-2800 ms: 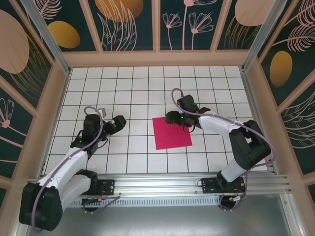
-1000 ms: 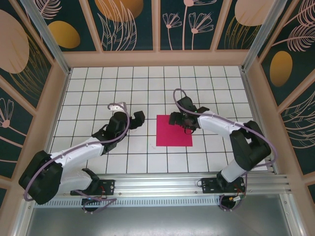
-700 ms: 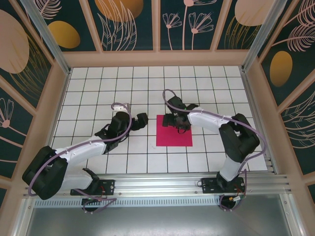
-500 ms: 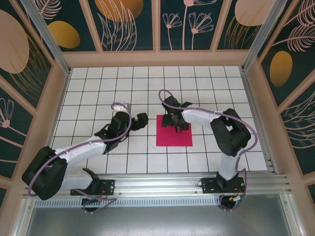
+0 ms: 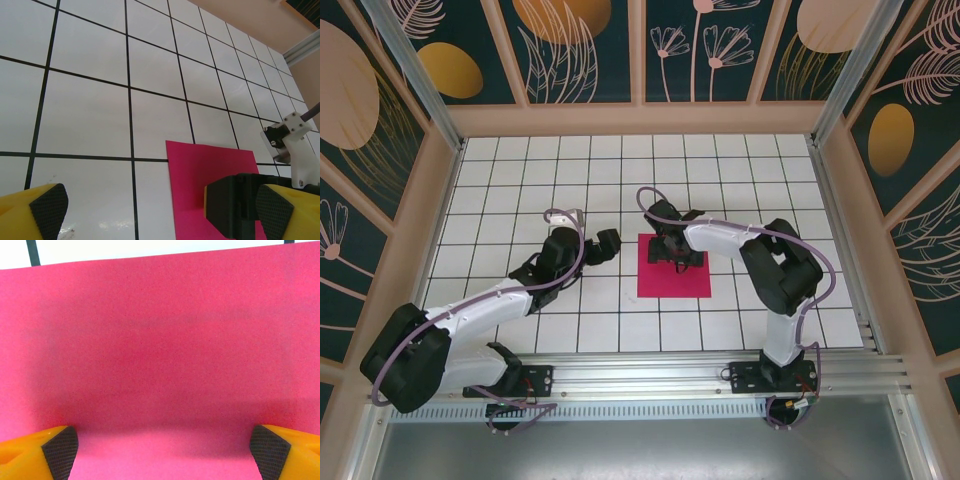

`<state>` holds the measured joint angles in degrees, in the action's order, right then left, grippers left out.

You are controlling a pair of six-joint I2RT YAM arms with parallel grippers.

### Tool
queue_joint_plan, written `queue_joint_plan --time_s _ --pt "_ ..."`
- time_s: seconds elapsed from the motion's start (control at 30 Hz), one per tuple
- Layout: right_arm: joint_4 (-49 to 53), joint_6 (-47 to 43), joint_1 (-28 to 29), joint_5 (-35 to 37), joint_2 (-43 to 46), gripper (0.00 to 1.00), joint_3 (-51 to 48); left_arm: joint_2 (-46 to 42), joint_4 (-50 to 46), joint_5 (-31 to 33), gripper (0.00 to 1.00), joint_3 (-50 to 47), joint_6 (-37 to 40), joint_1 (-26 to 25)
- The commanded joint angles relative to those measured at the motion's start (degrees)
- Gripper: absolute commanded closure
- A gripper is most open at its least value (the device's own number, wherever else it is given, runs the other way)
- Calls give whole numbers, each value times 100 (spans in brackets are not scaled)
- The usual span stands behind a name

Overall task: Fold a paper plane with a square sheet of paper (pick it up from the middle)
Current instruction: Fold the square sheet of paper in half at the center of the table.

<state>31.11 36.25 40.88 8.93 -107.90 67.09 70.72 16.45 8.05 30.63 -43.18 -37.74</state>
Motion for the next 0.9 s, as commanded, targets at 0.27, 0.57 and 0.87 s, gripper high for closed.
queue_joint_plan --time_s 0.27,0.57,0.87 --pt "117 -663 187 -65 -383 8 32 98 -82 -23 2 181 -2 -12" --pt "379 -550 184 213 59 6 304 148 -93 3 1 200 27 -9" --pt "286 14 21 -40 -33 2 23 179 -106 -11 1 215 58 -10"
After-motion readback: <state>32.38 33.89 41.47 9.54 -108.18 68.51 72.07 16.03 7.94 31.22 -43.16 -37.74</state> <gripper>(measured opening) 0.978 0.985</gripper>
